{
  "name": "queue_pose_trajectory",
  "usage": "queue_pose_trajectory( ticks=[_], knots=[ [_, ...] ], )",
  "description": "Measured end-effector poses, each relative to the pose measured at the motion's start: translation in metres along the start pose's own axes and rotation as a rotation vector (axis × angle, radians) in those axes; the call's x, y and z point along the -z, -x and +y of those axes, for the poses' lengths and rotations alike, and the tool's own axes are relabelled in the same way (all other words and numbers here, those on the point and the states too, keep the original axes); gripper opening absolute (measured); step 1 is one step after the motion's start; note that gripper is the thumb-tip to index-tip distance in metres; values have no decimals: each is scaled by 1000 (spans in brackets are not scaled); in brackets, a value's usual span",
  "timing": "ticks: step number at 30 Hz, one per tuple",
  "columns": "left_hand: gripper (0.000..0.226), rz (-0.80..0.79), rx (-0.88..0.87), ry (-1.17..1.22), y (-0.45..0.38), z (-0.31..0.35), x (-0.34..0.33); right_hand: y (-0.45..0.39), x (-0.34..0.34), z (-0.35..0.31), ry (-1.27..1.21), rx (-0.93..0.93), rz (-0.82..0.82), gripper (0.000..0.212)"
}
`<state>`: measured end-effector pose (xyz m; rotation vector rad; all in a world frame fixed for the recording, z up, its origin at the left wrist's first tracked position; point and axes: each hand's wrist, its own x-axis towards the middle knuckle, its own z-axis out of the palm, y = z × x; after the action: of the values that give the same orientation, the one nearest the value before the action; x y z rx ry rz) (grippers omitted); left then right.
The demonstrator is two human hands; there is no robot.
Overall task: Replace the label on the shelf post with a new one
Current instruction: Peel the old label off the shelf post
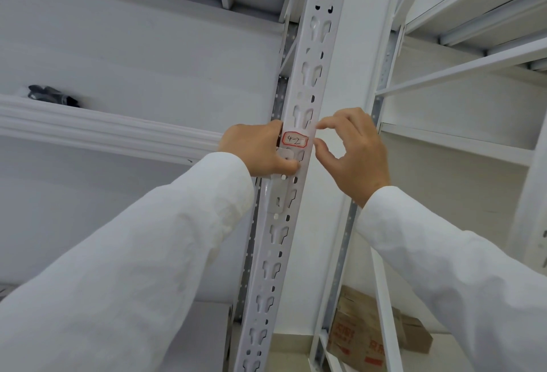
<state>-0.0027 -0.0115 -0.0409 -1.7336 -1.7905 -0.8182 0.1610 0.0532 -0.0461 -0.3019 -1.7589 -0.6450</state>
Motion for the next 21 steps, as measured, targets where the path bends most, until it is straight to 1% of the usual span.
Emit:
queue_pose_trajectory(
  ticks=[3, 7, 13, 18, 21],
  knots=[
    [40, 14, 4, 0, 0, -1, 1, -2, 0, -1, -18, -36, -32, 19],
    [40, 50, 12, 5, 1, -1, -1, -9, -5, -10, -20, 15, -122, 21],
    [42, 28, 0, -13, 0, 0, -3, -22, -8, -19, -7, 19, -166, 8],
    [44, 11, 7, -16, 0, 1, 0, -26, -4, -7, -75, 29, -261, 4],
    [45, 13, 17, -10, 1, 1, 1, -28, -3, -2, -102, 17, -279, 5]
  ],
)
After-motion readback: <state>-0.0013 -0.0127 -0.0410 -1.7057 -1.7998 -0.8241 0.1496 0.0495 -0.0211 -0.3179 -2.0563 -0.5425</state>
